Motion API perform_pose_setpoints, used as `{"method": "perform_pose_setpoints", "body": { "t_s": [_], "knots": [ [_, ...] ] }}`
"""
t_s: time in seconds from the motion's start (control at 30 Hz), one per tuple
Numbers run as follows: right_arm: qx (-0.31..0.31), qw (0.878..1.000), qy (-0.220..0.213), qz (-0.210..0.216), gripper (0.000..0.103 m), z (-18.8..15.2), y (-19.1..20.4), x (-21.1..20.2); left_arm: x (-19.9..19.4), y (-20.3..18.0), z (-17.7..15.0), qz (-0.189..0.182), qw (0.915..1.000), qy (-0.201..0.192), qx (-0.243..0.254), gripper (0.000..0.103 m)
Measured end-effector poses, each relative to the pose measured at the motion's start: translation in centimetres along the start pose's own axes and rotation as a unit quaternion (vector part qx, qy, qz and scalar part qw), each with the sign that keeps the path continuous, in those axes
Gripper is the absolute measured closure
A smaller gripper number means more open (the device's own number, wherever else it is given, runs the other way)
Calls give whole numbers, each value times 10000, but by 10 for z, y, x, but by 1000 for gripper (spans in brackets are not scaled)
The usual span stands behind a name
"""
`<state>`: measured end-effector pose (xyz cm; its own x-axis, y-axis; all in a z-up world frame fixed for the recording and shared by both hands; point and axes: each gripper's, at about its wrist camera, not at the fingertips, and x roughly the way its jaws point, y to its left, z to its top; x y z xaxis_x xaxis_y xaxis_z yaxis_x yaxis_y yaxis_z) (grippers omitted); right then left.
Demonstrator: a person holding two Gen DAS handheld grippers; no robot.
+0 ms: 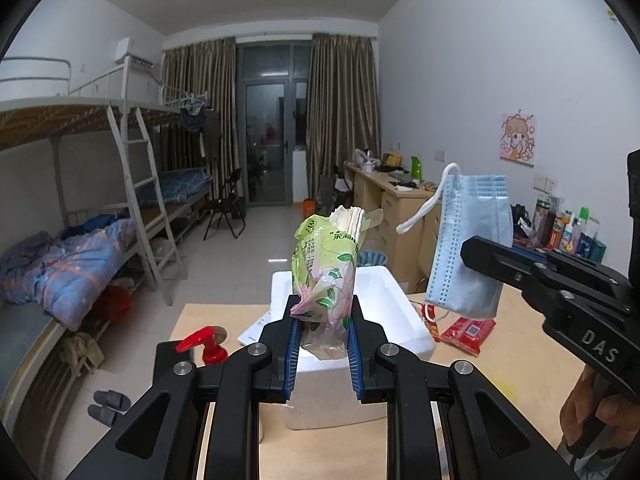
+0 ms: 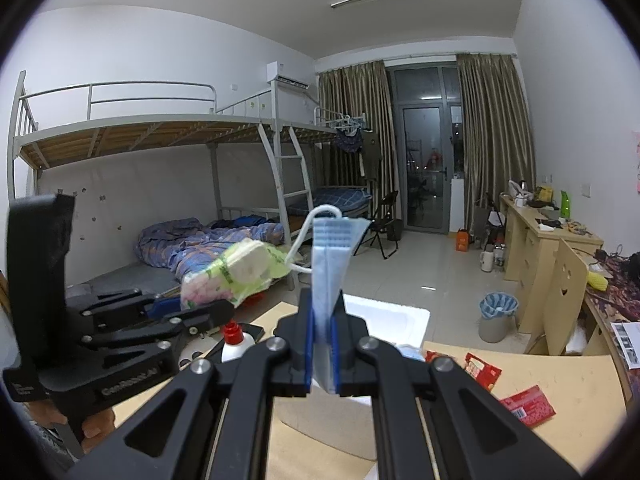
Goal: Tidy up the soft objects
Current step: 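Carry the tissue pack and mask in both tools over the white foam box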
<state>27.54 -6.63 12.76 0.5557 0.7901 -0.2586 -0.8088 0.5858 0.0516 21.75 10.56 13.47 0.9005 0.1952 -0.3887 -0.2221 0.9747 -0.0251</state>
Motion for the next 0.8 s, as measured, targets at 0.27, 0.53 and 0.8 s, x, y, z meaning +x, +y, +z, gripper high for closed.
{"method": "perform_pose_setpoints", "body": {
  "t_s": [0.27,0.53,0.8],
  "knots": [
    [122,9999,-15,-4,93,11,-13,18,37,4,21,-36,9997,207,-143,81],
    [153,9999,-38,-29,93,10,-18,29,69,4,23,-65,9990,427,-104,81],
    [191,9998,97,-51,93,4,-27,41,101,12,17,-196,9982,557,-119,81]
  ]
}}
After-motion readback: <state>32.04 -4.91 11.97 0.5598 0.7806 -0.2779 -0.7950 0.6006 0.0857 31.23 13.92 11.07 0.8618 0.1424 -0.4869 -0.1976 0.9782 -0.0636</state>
